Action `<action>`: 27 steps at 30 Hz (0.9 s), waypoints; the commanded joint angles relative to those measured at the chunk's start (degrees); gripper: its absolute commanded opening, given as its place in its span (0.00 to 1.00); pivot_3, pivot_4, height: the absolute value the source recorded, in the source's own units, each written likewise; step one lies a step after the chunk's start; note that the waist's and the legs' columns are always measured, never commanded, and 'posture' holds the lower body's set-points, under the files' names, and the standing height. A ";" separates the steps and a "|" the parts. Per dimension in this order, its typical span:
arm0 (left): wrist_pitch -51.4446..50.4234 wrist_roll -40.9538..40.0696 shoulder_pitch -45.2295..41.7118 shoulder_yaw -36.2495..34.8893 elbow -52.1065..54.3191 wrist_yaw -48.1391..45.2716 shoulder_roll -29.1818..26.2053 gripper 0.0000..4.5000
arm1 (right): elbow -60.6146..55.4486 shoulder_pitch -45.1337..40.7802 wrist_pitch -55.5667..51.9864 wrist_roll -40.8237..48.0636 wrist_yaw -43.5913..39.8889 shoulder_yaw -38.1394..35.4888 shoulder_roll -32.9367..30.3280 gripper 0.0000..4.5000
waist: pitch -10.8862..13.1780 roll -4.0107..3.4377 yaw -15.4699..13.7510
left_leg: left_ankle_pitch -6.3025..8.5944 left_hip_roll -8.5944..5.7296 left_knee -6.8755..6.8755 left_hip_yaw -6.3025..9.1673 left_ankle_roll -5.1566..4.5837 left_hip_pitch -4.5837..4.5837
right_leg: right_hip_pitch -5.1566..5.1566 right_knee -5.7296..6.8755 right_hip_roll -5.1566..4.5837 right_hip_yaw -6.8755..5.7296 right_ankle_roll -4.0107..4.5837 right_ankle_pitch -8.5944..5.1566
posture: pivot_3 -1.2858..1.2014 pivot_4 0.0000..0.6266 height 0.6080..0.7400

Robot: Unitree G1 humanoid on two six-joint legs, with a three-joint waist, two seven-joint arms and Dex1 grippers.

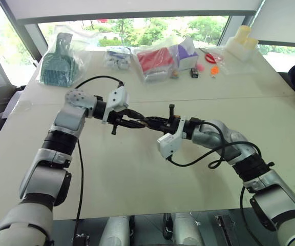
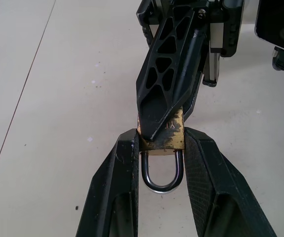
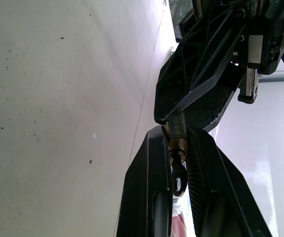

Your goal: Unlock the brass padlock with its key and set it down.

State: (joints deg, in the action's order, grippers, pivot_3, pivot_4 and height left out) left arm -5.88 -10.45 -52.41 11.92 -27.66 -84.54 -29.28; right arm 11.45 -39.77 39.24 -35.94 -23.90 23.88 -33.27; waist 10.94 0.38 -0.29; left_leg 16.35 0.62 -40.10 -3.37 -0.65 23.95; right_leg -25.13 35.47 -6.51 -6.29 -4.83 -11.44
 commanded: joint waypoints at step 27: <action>-10.17 -6.14 3.70 -7.03 10.24 4.24 -6.34 0.14 | 0.96 -2.23 1.34 0.61 1.03 -1.08 0.74 0.00 | 0.00 0.00 0.11 | -0.01 0.02 0.00 0.13 0.02 -0.02 | 0.00 0.01 0.00 0.02 0.00 0.00 | 0.52 0.24 1.00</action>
State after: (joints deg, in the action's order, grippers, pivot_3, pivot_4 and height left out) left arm -15.99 -15.52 -48.76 5.73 -19.65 -80.50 -35.31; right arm 12.98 -40.00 40.04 -35.93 -23.82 23.99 -32.81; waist 10.95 0.38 -0.18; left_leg 16.34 0.64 -40.10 -3.24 -0.63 23.94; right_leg -25.12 35.48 -6.51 -6.27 -4.83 -11.45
